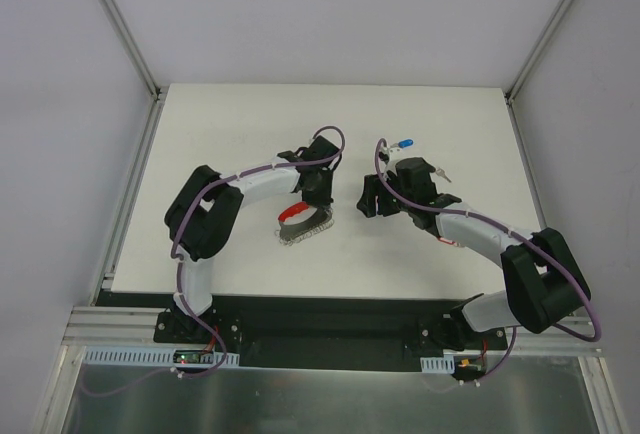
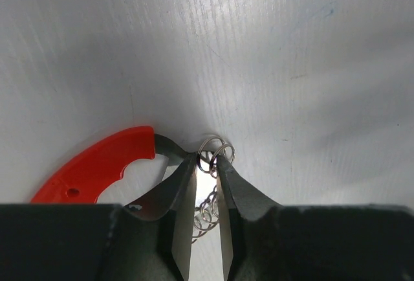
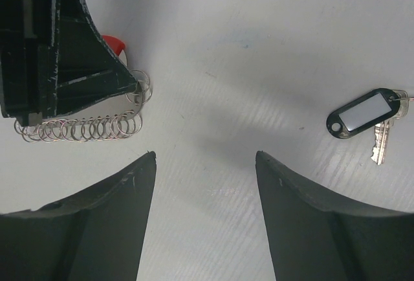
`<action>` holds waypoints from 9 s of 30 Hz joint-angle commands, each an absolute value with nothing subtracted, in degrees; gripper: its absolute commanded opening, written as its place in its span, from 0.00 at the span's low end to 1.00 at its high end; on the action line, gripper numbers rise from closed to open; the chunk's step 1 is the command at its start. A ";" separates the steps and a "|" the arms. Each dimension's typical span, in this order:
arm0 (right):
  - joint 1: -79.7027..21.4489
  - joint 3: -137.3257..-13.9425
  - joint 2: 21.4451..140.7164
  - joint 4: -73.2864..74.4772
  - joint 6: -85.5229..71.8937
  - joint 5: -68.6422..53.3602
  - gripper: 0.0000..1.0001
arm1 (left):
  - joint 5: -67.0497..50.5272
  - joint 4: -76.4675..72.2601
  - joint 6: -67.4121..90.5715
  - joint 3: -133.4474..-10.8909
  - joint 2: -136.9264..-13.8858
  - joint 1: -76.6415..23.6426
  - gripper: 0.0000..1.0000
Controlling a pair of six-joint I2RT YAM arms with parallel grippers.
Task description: Put the keys on the keyring
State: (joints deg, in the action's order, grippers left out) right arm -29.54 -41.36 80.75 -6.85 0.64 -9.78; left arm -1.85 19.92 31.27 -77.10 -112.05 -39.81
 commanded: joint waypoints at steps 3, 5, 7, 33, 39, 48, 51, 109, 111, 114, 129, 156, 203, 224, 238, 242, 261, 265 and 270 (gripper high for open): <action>-29.35 -41.75 80.68 -8.70 0.26 -10.72 0.66 | -2.72 20.04 32.78 -79.19 -112.94 -40.34 0.17; -29.36 -41.66 80.77 -8.70 0.18 -10.81 0.66 | -2.81 19.95 33.13 -79.28 -112.85 -40.34 0.17; -29.35 -41.75 80.77 -8.70 0.18 -10.90 0.66 | -2.64 19.95 33.57 -79.19 -112.59 -40.34 0.17; -29.27 -42.71 81.91 -7.29 0.18 -11.07 0.66 | -3.43 15.47 38.59 -76.20 -111.00 -39.29 0.20; -29.27 -42.71 82.09 -7.29 0.18 -11.16 0.66 | -4.83 15.47 37.88 -76.20 -111.88 -39.11 0.18; -29.27 -42.80 82.26 -7.21 0.18 -11.51 0.66 | -6.76 15.56 36.83 -75.85 -112.50 -39.02 0.21; -29.35 -42.98 82.35 -7.21 0.26 -12.39 0.66 | -7.73 15.56 36.39 -75.59 -112.67 -39.11 0.23; -29.97 -56.69 110.13 -17.93 -11.42 -37.88 0.24 | -1.84 4.48 29.97 -47.20 -79.45 -40.69 0.47; -30.06 -56.51 110.04 -17.93 -11.43 -38.05 0.23 | -2.02 4.57 29.97 -47.37 -79.63 -40.69 0.47; -29.88 -56.08 109.95 -17.93 -11.43 -38.06 0.20 | -2.20 4.57 30.06 -47.37 -79.81 -40.61 0.47; -30.06 -53.44 103.37 -17.23 -6.34 -37.18 0.01 | -2.81 4.57 29.01 -47.11 -78.75 -40.61 0.47; -45.70 -50.10 73.57 -18.10 5.11 -23.20 0.01 | -11.07 -4.04 15.38 -37.35 -51.68 -40.69 0.52; -41.75 -42.10 58.27 -38.67 -2.90 -29.97 0.01 | -60.73 -27.60 18.28 -48.16 -61.61 -27.68 0.31; -41.75 -42.36 60.12 -39.99 -4.13 -31.46 0.01 | -56.34 -25.40 15.03 -48.52 -61.09 -27.33 0.38; -41.84 -42.71 60.73 -40.08 -4.57 -31.90 0.01 | -55.89 -21.62 11.16 -47.81 -59.32 -26.10 0.39; -41.84 -42.80 60.91 -40.17 -4.92 -32.17 0.01 | -59.06 -23.55 10.81 -48.69 -61.43 -26.10 0.39; -41.84 -43.42 62.22 -40.25 -5.18 -32.87 0.01 | -64.60 -25.49 10.63 -51.07 -65.92 -26.10 0.22; -41.84 -43.50 62.58 -40.25 -5.27 -32.96 0.01 | -64.34 -25.66 10.81 -50.71 -65.13 -26.10 0.10; -41.75 -42.98 62.40 -40.08 -5.36 -32.52 0.01 | -62.24 -22.60 9.76 -49.92 -63.99 -26.02 0.00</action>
